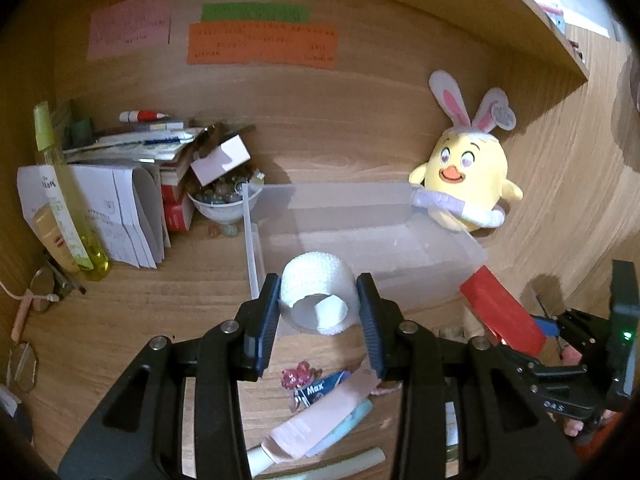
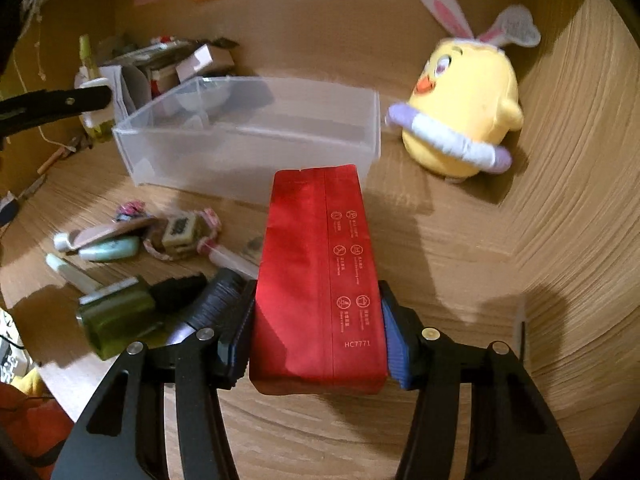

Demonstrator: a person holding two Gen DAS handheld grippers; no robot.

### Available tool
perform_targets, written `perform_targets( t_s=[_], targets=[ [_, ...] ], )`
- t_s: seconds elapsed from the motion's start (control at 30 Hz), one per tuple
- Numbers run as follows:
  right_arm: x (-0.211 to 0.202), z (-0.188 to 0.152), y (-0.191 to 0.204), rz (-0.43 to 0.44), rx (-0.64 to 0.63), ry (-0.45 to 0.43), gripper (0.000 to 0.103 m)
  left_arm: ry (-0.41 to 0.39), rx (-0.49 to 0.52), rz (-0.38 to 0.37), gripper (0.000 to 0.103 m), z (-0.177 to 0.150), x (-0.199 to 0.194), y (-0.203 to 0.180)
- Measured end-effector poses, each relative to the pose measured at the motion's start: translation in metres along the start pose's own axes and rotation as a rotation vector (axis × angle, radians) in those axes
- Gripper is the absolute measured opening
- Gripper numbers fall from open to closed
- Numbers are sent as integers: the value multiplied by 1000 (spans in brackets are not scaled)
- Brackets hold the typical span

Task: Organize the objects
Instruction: 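Carry the red pouch and tape roll into the clear box and release both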

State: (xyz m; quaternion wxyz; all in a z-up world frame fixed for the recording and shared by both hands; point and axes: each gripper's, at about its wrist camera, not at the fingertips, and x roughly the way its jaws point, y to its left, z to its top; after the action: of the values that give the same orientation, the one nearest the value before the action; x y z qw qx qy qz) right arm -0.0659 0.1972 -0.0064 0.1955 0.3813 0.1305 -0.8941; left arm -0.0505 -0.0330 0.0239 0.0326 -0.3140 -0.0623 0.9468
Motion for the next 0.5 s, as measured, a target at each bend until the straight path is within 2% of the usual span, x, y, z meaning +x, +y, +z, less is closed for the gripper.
perform_targets(
  t_s=[0.3, 0.5],
  targets=[
    [-34, 22, 8, 26, 1, -124, 51, -34, -20, -9, 38, 16, 1, 4],
    [-31, 52, 7, 43, 26, -193, 51, -27, -35, -8, 38, 22, 12, 5]
  ],
)
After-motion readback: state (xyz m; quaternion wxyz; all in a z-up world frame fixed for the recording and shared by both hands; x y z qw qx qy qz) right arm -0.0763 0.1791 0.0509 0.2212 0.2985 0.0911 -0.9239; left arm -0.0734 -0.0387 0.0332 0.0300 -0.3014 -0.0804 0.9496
